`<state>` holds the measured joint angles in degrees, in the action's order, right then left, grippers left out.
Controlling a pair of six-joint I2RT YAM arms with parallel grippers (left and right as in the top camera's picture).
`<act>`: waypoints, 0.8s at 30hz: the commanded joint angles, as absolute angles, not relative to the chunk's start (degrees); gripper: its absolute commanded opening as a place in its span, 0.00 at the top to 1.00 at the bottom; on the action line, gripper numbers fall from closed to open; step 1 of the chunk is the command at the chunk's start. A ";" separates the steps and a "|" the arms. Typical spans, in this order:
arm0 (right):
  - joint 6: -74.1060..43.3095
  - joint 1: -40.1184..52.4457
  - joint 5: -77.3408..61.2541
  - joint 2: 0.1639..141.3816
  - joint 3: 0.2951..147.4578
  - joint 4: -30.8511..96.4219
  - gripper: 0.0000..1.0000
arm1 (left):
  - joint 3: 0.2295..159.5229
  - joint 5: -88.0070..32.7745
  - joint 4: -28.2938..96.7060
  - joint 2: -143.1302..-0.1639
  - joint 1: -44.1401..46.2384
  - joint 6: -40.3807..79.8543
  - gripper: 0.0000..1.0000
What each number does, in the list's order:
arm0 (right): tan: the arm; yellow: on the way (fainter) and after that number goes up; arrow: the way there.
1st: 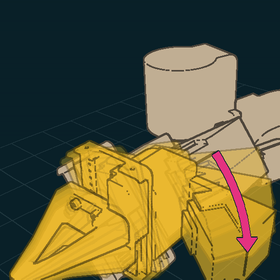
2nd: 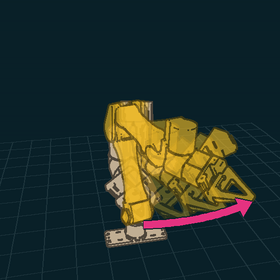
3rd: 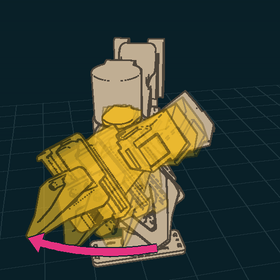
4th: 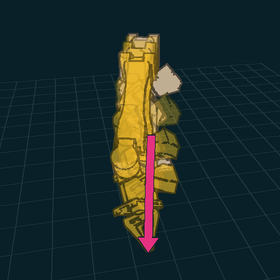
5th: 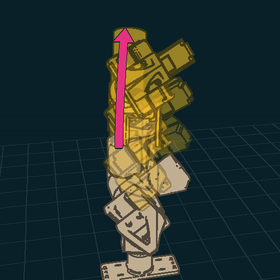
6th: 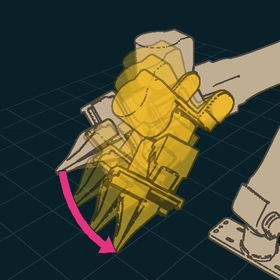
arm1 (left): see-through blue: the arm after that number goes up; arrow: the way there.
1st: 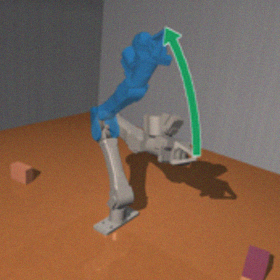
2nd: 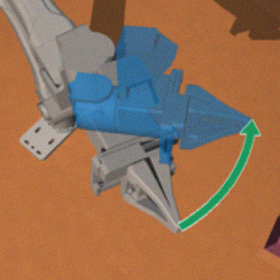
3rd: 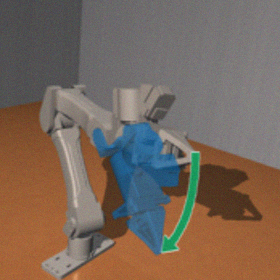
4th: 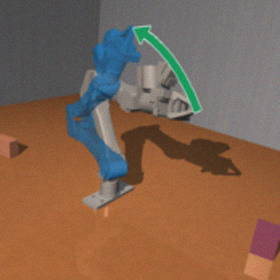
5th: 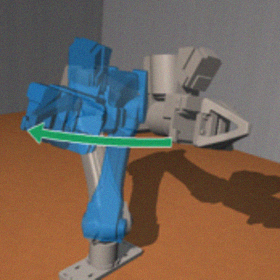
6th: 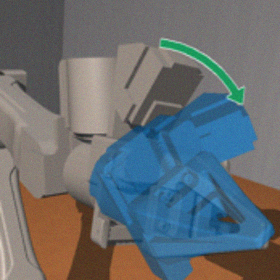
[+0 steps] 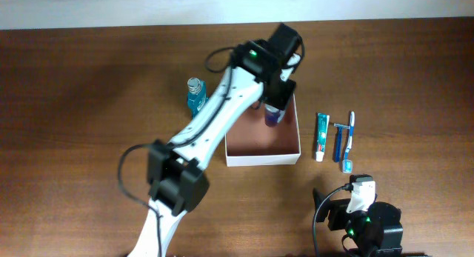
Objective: Pack container
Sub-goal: 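Carry the soap bottle with the left gripper into the box, release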
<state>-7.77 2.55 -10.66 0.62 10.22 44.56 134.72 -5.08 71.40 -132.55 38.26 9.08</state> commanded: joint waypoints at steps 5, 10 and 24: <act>-8.01 2.17 -10.96 0.25 9.80 44.60 0.01 | 135.31 -4.64 66.08 -136.84 38.85 9.37 0.75; -8.01 2.17 -10.96 0.25 9.80 44.60 0.01 | 138.78 -4.71 69.58 -135.96 38.85 9.37 0.24; -8.01 2.17 -10.96 0.25 9.80 44.60 0.01 | 154.85 3.60 94.89 -119.42 34.24 1.89 0.01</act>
